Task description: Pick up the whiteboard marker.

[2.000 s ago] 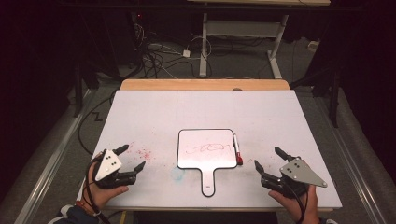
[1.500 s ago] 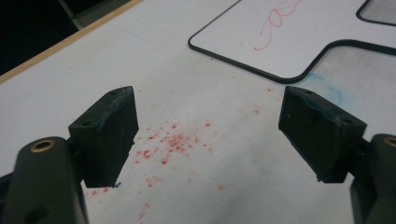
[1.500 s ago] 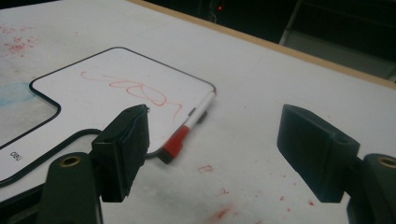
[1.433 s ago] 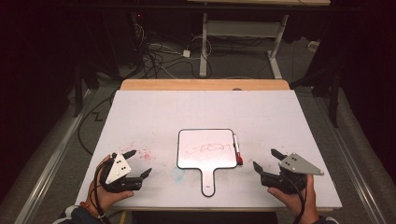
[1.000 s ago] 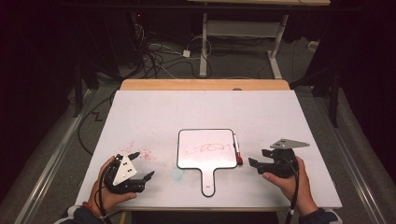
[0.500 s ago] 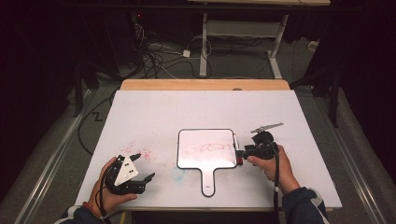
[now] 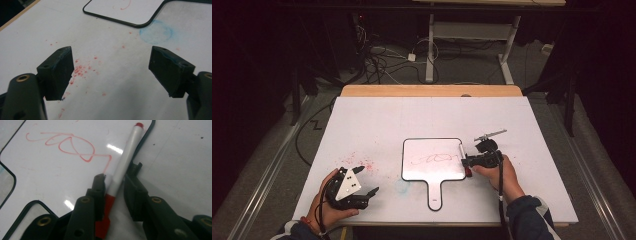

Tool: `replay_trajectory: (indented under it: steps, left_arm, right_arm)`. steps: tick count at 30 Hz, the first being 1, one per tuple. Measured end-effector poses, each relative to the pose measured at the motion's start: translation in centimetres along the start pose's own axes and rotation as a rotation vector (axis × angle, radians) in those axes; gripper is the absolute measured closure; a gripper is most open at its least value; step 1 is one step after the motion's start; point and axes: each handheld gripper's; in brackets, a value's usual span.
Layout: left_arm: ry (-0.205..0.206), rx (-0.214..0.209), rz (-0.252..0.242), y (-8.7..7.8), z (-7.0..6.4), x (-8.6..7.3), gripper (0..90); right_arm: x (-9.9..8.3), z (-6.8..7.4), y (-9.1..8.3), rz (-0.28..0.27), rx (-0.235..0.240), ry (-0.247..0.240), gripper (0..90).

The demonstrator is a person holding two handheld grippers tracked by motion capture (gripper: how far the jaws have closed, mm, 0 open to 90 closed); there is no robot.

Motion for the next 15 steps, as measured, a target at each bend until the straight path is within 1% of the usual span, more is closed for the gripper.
replay_trajectory:
  steps: [1, 2, 4, 6, 10, 12, 14, 15]
  left_arm:
    - [-0.001, 0.0, -0.001, 0.0, 0.0, 0.0, 19.2]
    - [-0.001, 0.0, -0.001, 0.0, 0.0, 0.0, 19.2]
    - [-0.003, -0.003, 0.003, 0.0, 0.0, 0.0, 19.2]
    - [-0.001, -0.001, 0.003, 0.0, 0.0, 0.0, 19.2]
    - [-0.008, -0.002, 0.006, 0.1, 0.0, 0.0, 19.2]
    - [-0.015, -0.007, 0.008, 0.1, 0.0, 0.1, 19.7]
    - [-0.039, -0.017, 0.003, 0.2, 0.1, 0.2, 19.8]
    - [-0.051, -0.018, 0.002, 0.2, 0.2, 0.3, 20.1]
  right_arm:
    - [0.0, -0.1, 0.1, -0.004, 0.017, -0.003, 78.7]
    - [-0.1, 0.0, 0.1, -0.008, 0.023, -0.007, 79.5]
    - [0.0, 0.1, 0.1, -0.009, 0.009, -0.022, 81.3]
    - [-0.1, 0.1, 0.1, -0.011, 0.014, -0.021, 81.6]
    - [-0.1, 0.3, 0.0, -0.019, 0.009, -0.04, 81.9]
    - [-0.1, 0.6, -0.2, -0.031, 0.011, -0.058, 81.9]
    - [0.0, 1.1, -0.6, -0.053, 0.011, -0.077, 82.0]
    - [0.0, 1.3, -0.8, -0.068, 0.02, -0.093, 82.0]
Point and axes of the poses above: each handheld gripper's, and its own axes: y roughly forward along the jaws, x roughly out of its top, z roughly to its left, and after that the axes turned 11 degrees about x, right-handed
